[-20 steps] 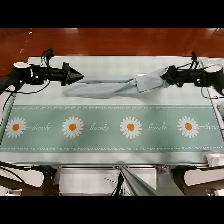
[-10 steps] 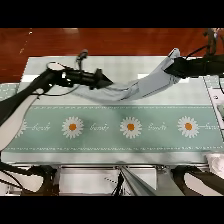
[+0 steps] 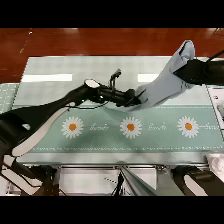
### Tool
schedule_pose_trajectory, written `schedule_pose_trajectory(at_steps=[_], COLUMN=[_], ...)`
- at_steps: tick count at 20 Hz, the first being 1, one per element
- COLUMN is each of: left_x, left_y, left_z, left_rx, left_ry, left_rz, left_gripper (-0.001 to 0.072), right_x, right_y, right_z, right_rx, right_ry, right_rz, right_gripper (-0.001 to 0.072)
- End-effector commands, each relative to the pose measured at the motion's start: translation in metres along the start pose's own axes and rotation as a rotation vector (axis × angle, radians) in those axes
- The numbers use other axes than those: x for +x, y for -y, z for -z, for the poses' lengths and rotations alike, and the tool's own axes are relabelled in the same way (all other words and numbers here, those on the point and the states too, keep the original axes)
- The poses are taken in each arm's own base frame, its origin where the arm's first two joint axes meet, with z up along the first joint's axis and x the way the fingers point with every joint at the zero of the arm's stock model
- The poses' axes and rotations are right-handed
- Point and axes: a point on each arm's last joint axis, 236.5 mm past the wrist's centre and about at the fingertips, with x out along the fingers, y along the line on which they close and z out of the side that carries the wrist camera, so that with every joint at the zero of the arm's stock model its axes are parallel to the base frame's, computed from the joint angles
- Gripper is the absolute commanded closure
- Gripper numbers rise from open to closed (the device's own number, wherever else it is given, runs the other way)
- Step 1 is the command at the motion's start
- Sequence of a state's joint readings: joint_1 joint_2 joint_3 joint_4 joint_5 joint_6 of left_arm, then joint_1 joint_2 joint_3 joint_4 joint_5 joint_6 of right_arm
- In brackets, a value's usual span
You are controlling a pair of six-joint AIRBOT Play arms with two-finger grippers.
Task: Fold the shirts.
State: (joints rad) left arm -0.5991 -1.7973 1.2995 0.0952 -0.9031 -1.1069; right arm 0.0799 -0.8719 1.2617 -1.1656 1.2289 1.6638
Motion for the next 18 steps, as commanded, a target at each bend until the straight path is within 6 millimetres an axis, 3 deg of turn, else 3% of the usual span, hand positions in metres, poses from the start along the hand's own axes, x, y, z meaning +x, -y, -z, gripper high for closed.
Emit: schedule_pose_trajectory(at_steps=[1,3,6,9,11,14,16,18], left_x=[0.019,0.002,-0.062,-0.167,-0.254,-0.363,-0.415,-0.445], left_y=[0.002,0.006,0.03,0.074,0.108,0.152,0.176,0.195], left_z=[-0.01,-0.023,-0.067,-0.12,-0.139,-0.131,-0.109,-0.083], left_rx=[-0.098,-0.063,0.087,0.182,0.268,0.396,0.478,0.518], left_ry=[0.074,0.084,0.193,0.409,0.566,0.731,0.795,0.818], left_rz=[0.051,0.082,0.126,0.153,0.163,0.165,0.154,0.154], left_gripper=[0.0687,0.0688,0.0689,0.0689,0.0688,0.0688,0.0688,0.0688], right_x=[-0.014,-0.015,-0.003,0.039,0.082,0.157,0.206,0.248], right_y=[-0.004,-0.002,-0.003,-0.02,-0.039,-0.066,-0.088,-0.106], right_z=[0.01,0.009,0.008,-0.003,-0.013,-0.012,0.004,0.03], right_rx=[0.014,0.012,-0.027,-0.099,-0.093,-0.079,-0.049,-0.017], right_ry=[-0.011,-0.006,-0.019,0.003,0.031,0.047,0.033,0.001], right_rz=[0.006,0.017,0.017,0.014,-0.028,-0.091,-0.142,-0.177], right_gripper=[0.0673,0.0673,0.0674,0.0673,0.0673,0.0673,0.0673,0.0672])
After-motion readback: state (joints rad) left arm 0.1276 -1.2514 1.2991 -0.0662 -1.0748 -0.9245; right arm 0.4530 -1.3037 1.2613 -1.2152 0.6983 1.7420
